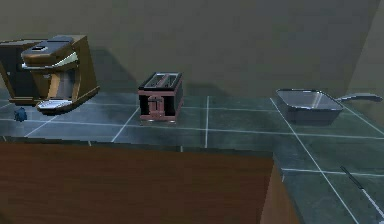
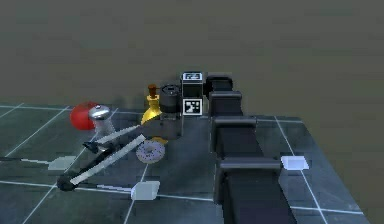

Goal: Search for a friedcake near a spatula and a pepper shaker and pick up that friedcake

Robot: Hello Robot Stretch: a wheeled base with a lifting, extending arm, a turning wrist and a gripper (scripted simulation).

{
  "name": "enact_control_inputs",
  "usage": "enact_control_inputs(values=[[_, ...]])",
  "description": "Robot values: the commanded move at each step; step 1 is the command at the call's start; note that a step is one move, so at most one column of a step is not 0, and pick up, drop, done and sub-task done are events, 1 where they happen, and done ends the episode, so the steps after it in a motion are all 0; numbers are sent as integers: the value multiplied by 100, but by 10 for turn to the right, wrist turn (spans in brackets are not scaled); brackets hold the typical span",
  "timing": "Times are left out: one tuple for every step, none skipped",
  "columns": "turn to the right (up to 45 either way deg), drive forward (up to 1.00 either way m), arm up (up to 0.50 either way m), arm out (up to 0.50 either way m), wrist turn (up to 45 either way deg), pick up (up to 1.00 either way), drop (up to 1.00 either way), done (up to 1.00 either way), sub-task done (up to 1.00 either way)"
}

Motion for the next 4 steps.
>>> enact_control_inputs(values=[[0, 0, 0, 0, 450, 0, 0, 0, 0], [0, 0, 0, 0, 150, 0, 0, 0, 0], [0, 0, -14, 0, 0, 0, 0, 0, 0], [0, 0, 0, 0, 0, 100, 0, 0, 0]])
